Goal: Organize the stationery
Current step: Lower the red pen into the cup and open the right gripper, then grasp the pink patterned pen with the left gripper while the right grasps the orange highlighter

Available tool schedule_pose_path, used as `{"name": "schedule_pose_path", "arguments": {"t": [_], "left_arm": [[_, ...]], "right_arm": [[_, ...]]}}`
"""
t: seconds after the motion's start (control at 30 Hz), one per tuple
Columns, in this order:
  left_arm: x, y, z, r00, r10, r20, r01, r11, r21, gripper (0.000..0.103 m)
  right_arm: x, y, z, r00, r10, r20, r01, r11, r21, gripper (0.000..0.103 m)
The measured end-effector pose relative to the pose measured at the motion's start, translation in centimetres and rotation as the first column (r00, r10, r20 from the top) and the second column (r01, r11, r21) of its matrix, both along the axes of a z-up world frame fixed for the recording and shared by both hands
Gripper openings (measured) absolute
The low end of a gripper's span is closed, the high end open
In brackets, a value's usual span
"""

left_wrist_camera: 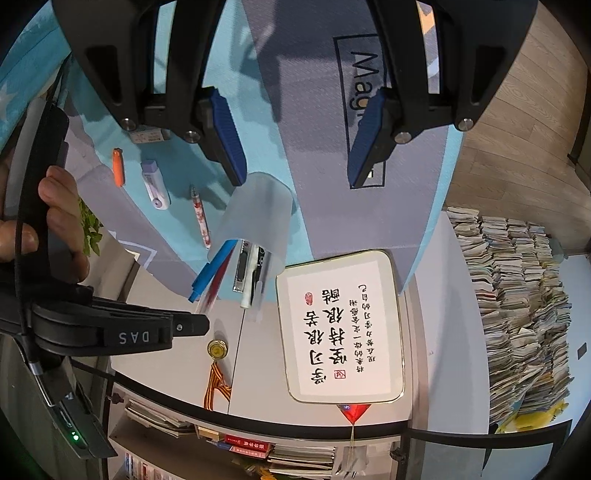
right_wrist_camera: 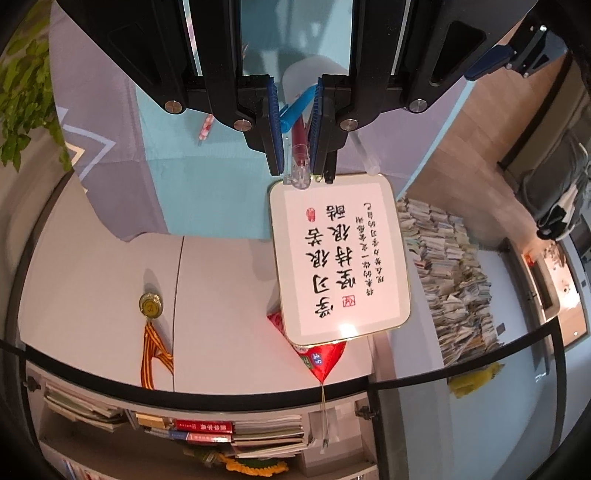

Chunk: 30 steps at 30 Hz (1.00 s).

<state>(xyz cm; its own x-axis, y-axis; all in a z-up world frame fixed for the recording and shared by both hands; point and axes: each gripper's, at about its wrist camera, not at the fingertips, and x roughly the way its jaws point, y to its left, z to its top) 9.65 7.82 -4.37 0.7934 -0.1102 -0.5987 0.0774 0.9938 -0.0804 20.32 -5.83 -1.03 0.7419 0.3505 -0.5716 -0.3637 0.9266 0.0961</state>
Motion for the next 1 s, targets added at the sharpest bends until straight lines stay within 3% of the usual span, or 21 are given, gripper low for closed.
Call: {"name": "schedule_pose_path", "arguments": {"t": [0.27,0.47,0.63,0.67,0.73,0.8,1.0], "left_arm": [[-0.4,-1.8,0.0,0.999,-0.040,-0.002,0.040,0.999,0.018,0.055],[-0.4,-4.5,-0.7,0.990,-0.138,-0.034,0.139,0.990,0.018,0.053],[0.8,-8.0,-1.6,0.972,-0.221,-0.073,0.223,0.974,0.021,0.050],[1.4,-9.1,-2.0,0.967,-0.240,-0.088,0.243,0.970,0.028,0.047],[2.3,-10.6,-2.6,0.958,-0.264,-0.109,0.270,0.962,0.047,0.032],[3.9,-12.3,-3.4,0.952,-0.269,-0.142,0.283,0.956,0.082,0.026],[8.1,-14.4,-4.4,0.959,-0.226,-0.168,0.248,0.961,0.124,0.026]], "right_arm": [[-1.7,-1.1,0.8,1.000,0.014,0.022,-0.015,1.000,0.020,0.016],[-4.4,-5.9,0.8,1.000,0.005,0.022,-0.006,0.997,0.081,0.016],[-5.2,-11.0,-1.9,0.995,-0.074,-0.060,0.079,0.994,0.077,0.016],[-5.1,-11.5,-2.5,0.993,-0.084,-0.080,0.090,0.993,0.072,0.016],[-4.8,-13.0,-4.4,0.983,-0.114,-0.141,0.124,0.990,0.069,0.016],[-4.7,-14.3,-5.6,0.976,-0.131,-0.176,0.148,0.985,0.085,0.016],[-4.5,-17.1,-7.9,0.960,-0.144,-0.240,0.175,0.978,0.114,0.016]]}}
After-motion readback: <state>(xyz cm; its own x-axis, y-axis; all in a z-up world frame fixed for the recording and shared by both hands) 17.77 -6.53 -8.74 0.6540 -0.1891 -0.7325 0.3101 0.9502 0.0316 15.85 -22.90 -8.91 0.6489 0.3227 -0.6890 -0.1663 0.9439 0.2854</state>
